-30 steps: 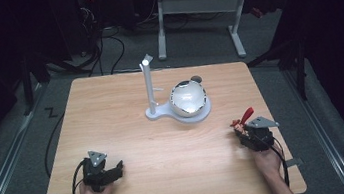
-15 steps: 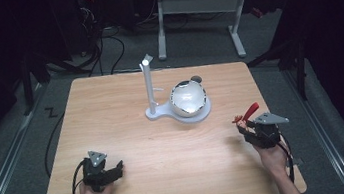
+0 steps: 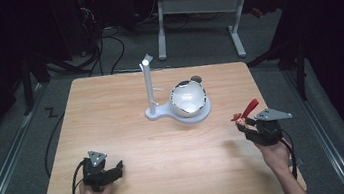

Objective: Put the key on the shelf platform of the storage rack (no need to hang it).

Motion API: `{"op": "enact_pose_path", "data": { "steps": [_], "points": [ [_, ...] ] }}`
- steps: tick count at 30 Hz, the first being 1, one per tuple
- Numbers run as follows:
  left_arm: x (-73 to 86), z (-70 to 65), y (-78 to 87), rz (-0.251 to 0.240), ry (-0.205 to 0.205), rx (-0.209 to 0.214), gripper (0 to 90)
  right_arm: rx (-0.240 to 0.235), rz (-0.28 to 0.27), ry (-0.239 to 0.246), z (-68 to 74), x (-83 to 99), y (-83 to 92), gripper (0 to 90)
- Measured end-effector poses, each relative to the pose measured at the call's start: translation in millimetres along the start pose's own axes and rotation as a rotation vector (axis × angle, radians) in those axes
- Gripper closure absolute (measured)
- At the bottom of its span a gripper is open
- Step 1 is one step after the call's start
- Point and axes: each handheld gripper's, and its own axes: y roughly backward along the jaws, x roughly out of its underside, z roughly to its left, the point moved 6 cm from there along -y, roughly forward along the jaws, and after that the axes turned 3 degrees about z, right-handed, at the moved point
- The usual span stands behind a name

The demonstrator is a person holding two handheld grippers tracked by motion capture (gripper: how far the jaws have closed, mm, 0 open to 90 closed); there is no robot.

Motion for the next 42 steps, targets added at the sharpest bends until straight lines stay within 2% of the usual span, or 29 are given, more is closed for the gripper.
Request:
{"op": "enact_pose_path", "data": {
  "steps": [11, 15, 23, 31, 42],
  "points": [
    [0.0, 0.0, 0.0, 0.001, 0.000, 0.000, 20.9, -0.041, -0.009, 0.016, 2.4, -17.6, 3.7, 60.1],
    [0.1, 0.0, 0.1, 0.001, 0.000, 0.000, 20.9, -0.061, -0.010, 0.004, 4.0, -24.5, 3.8, 60.1],
    [0.1, 0.0, 0.0, 0.001, -0.001, 0.000, 20.8, -0.115, -0.045, -0.001, 8.6, -45.7, 1.5, 60.1],
    [0.1, 0.0, 0.1, 0.001, -0.001, 0.000, 20.8, -0.142, -0.060, 0.040, 18.4, -66.5, 4.3, 60.1],
    [0.0, 0.1, 0.1, 0.001, -0.001, 0.001, 20.8, -0.181, -0.063, 0.035, 22.0, -85.3, -3.3, 60.1]
  ]
}}
